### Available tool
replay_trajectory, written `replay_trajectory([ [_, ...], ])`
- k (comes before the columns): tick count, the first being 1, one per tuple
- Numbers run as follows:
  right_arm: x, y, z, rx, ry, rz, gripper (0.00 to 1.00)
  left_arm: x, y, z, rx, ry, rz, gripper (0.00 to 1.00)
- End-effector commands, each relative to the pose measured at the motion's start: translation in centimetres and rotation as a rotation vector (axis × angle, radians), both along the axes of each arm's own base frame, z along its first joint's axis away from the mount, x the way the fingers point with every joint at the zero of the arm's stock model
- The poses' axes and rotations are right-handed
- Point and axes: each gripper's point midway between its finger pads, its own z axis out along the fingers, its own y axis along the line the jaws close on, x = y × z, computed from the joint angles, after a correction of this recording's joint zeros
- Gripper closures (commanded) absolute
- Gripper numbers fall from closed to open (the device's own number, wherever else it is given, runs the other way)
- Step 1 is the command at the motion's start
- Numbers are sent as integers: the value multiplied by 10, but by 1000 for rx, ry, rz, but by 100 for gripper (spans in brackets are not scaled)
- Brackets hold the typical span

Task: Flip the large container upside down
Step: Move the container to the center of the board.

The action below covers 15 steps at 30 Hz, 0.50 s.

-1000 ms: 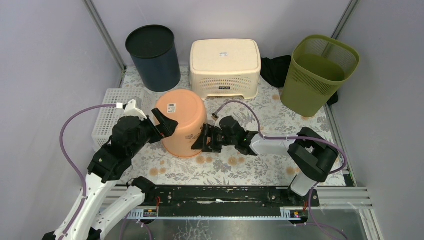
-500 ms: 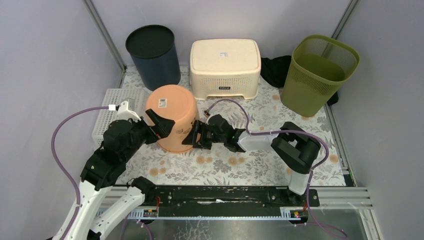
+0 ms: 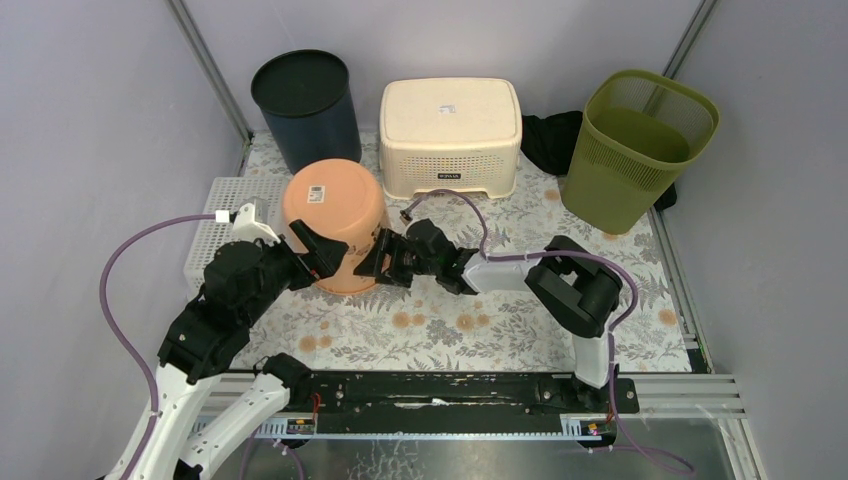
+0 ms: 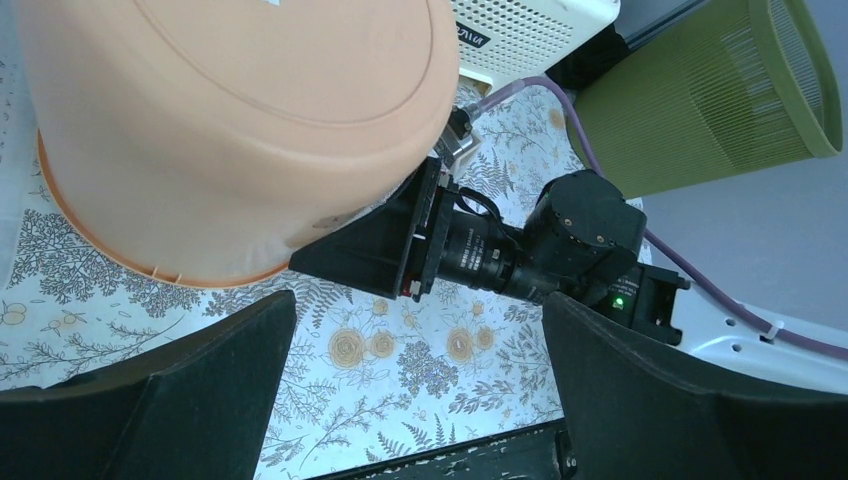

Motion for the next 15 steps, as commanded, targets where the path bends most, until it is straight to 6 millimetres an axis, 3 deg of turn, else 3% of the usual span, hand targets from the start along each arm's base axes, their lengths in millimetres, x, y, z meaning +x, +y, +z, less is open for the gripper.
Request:
replay_trajectory([
  [1, 35, 10, 21, 80, -44, -80, 20, -2, 4, 13, 6, -46, 0, 0],
  [15, 92, 5, 15, 138, -56, -122, 20, 1, 2, 11, 22, -37, -6, 0],
])
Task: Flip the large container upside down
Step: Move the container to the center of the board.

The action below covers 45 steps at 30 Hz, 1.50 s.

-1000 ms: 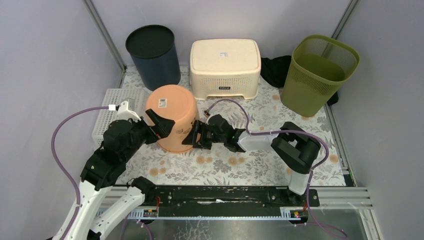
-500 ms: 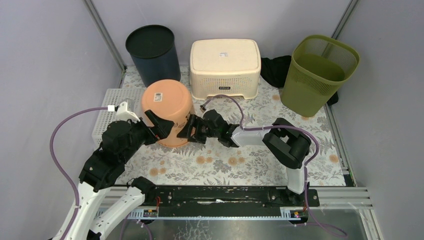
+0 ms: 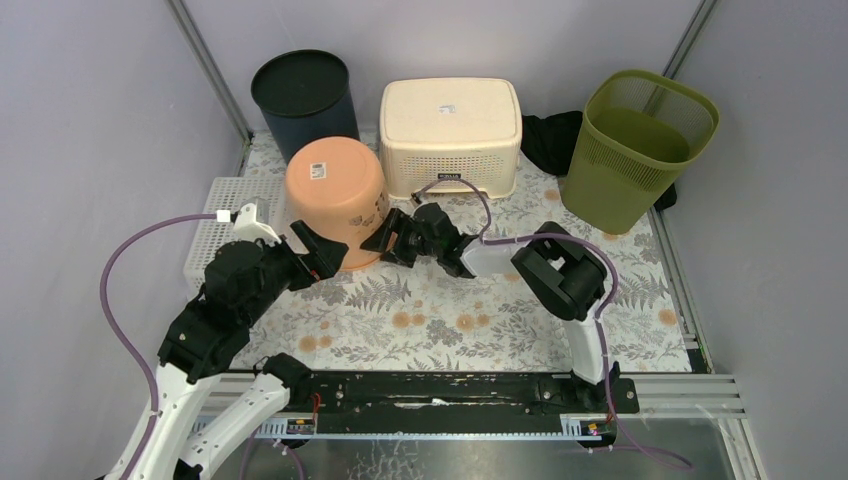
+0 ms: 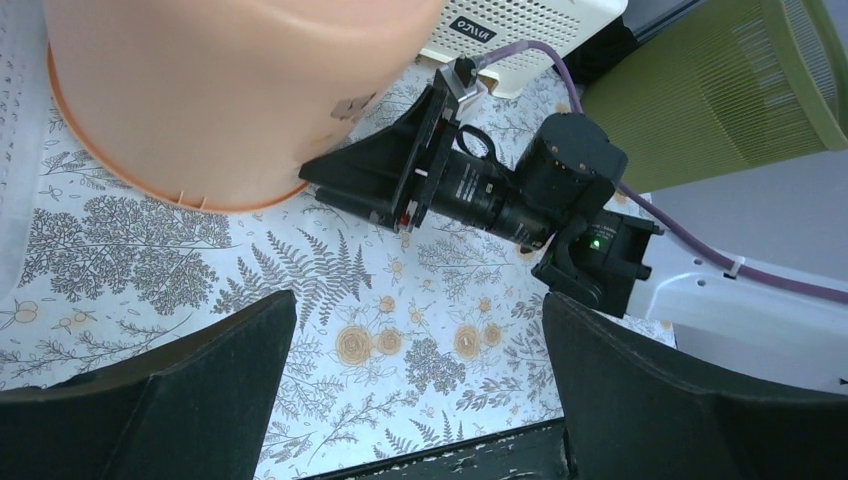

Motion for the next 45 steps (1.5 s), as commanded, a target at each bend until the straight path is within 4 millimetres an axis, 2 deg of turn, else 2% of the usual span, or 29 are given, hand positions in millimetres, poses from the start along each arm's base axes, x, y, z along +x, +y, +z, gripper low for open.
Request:
replay_trajectory([
  [1, 30, 10, 28, 97, -67, -8, 20, 1, 1, 13, 6, -38, -2, 0],
  [9, 45, 11, 27, 118, -63, 20, 20, 3, 0, 10, 12, -29, -2, 0],
  [16, 46, 15, 33, 135, -72, 75, 20, 5, -1, 3, 22, -9, -1, 0],
  [21, 49, 16, 38, 142, -84, 118, 20, 9, -3, -8, 28, 16, 0, 0],
  [30, 62, 17, 40, 105, -132, 219, 19, 29, -11, -44, 63, 79, 13, 0],
  [38, 75, 13, 46, 122, -151, 256, 18, 43, -21, -62, 76, 114, 2, 0],
  [42, 69, 7, 58, 120, -171, 284, 18, 46, -24, -69, 75, 128, -2, 0],
  [45, 58, 1, 84, 152, -194, 310, 18, 47, -27, -68, 70, 127, -11, 0],
])
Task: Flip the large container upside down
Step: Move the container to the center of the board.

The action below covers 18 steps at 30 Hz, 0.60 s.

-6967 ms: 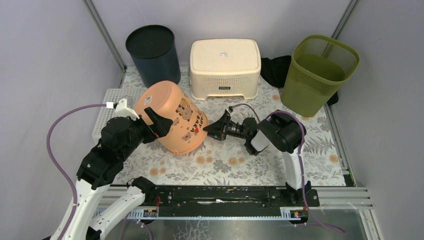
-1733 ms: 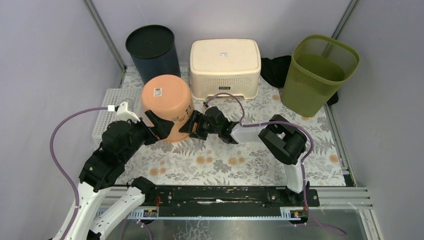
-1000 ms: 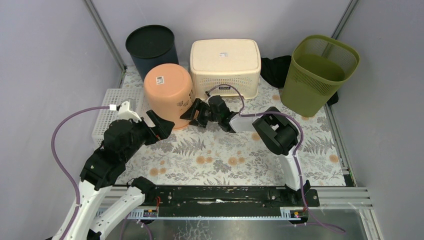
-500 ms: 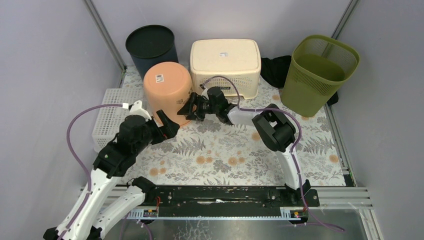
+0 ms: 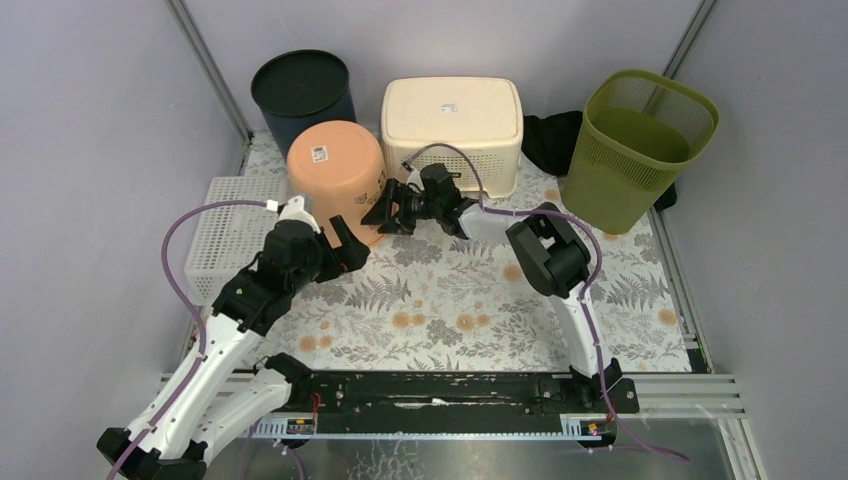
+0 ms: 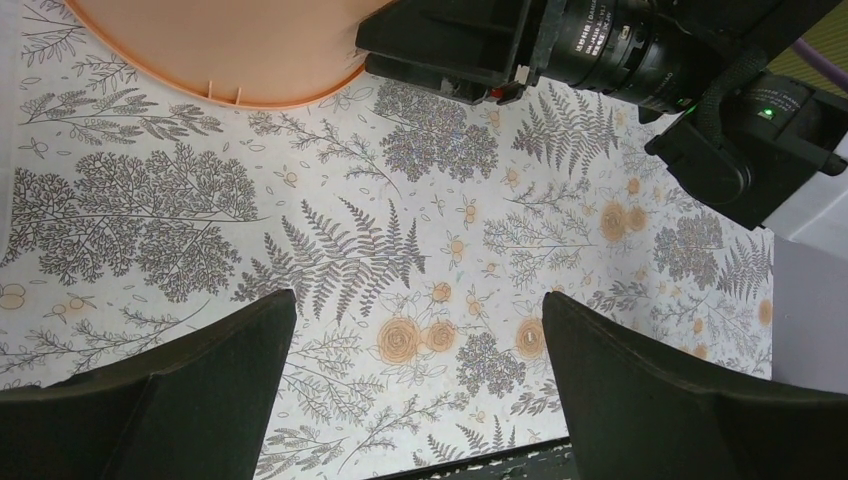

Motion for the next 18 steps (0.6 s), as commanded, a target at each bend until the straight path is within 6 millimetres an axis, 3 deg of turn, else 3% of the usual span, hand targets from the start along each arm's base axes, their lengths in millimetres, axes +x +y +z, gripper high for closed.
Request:
replay_trajectory([
  [1, -8, -6, 76, 97, -129, 60, 18, 10, -8, 13, -36, -62, -13, 0],
  [6, -29, -24, 122, 91, -197, 83, 16, 7, -15, 17, -64, -61, -42, 0],
  [15, -79, -80, 169, 1, -295, 65, 14, -2, -34, 16, -141, -44, -132, 0],
  [18, -86, -101, 187, -35, -355, 59, 13, -5, -44, 13, -189, -38, -174, 0],
])
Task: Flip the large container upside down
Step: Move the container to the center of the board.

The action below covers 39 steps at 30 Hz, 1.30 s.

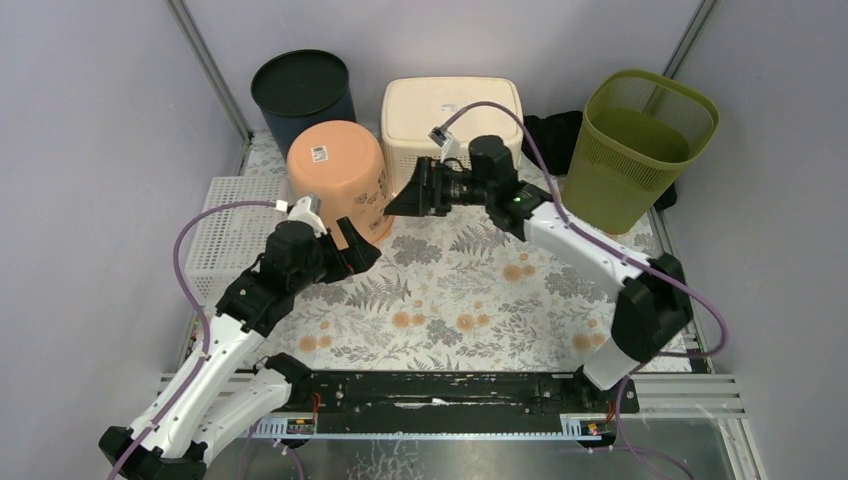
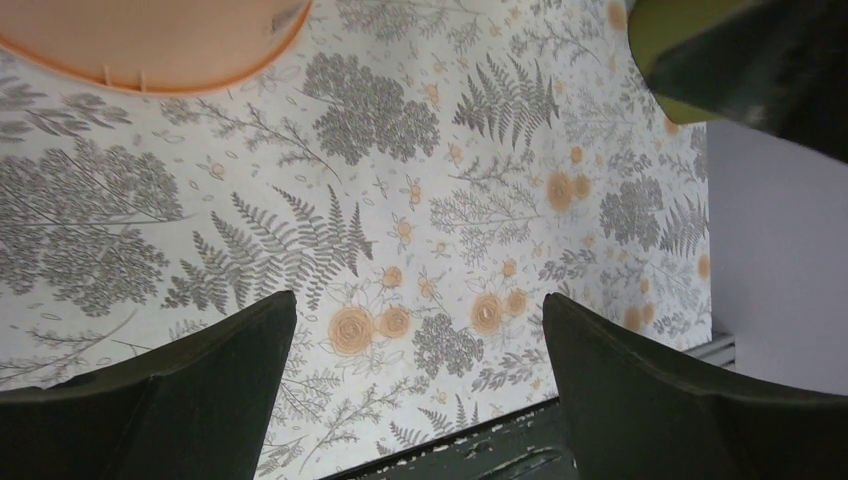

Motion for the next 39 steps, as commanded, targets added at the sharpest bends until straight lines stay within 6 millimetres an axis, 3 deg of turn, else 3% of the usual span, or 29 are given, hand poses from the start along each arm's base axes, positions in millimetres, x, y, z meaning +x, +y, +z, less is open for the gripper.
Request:
replay_trajectory([
  [1, -6, -40, 13, -108, -82, -37, 13, -3, -25, 7, -114, -28, -98, 0],
  [8, 33, -143, 65, -264, -177, -325, 11, -14, -30, 14, -162, -29, -136, 0],
  [14, 75, -237, 86, -569, -296, -646, 10, -27, -32, 15, -209, -24, -158, 0],
  [19, 102, -311, 114, -763, -391, -895, 8, -34, -39, 4, -238, 13, -198, 0],
  [23, 114, -337, 121, -824, -381, -970, 8, -41, -40, -5, -237, 38, -220, 0],
  [39, 143, -379, 113, -764, -291, -1056, 8, -48, -39, -36, -238, 72, -225, 0],
])
